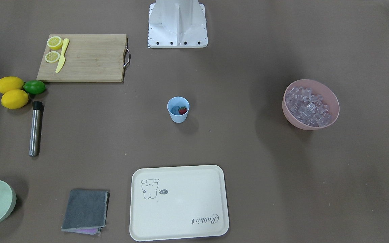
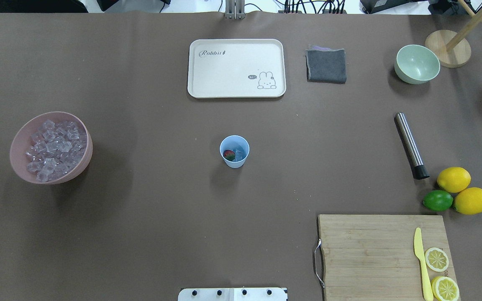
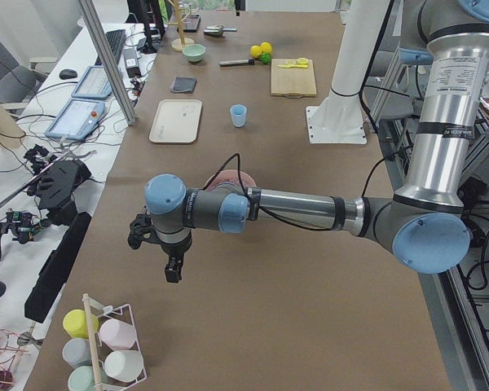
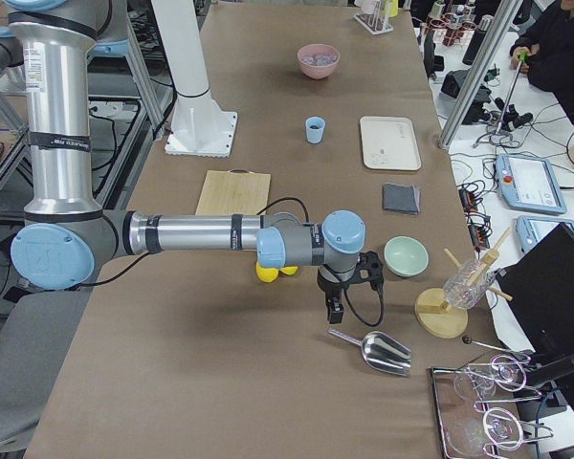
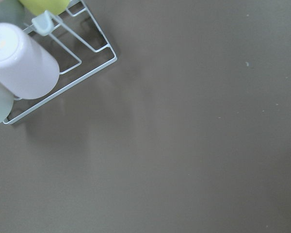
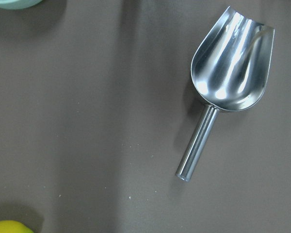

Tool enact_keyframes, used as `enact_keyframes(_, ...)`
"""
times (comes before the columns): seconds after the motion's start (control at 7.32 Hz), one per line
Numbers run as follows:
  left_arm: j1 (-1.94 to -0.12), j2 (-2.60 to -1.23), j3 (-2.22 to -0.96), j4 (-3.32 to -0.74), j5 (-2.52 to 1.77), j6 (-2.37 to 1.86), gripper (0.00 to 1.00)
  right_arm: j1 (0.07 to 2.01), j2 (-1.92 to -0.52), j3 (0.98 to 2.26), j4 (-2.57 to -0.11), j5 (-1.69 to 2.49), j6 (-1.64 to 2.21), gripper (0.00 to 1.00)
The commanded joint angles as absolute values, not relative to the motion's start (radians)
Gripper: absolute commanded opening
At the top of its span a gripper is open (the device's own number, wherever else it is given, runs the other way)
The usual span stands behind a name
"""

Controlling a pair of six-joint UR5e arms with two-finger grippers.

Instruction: Mash ice and strawberries in cup

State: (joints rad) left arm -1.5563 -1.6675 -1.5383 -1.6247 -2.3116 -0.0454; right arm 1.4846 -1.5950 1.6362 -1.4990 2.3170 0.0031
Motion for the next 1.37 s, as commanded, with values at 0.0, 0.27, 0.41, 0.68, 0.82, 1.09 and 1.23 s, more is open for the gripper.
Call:
enact_keyframes(0.0,-1.526,-1.641,-1.531,-1.704,-2.31,-0.063,0.98,1.489,-1.614,1.654,-1.5,2.304,-0.002,1.0)
enact_keyframes(0.27,-1.526,-1.623,-1.533,-1.709,-2.309,-0.06,0.98,1.489,-1.617,1.644,-1.502,2.299,-0.002,1.0)
enact_keyframes(0.41,-1.526,-1.623,-1.532,-1.707,-2.309,-0.063,0.98,1.489,-1.63,1.644,-1.5,2.298,-0.002,1.0)
enact_keyframes(0.68,-1.526,-1.623,-1.531,-1.707,-2.309,-0.064,0.98,1.489,-1.644,1.667,-1.5,2.292,-0.002,1.0)
enact_keyframes(0.82,-1.526,-1.623,-1.535,-1.706,-2.316,-0.064,0.98,1.488,-1.643,1.666,-1.506,2.29,-0.002,1.0)
enact_keyframes(1.09,-1.531,-1.609,-1.566,-1.704,-2.316,-0.064,0.98,1.48,-1.643,1.663,-1.508,2.29,0.0,1.0)
enact_keyframes(1.23,-1.531,-1.6,-1.587,-1.707,-2.316,-0.066,0.98,1.482,-1.649,1.663,-1.508,2.289,0.0,1.0)
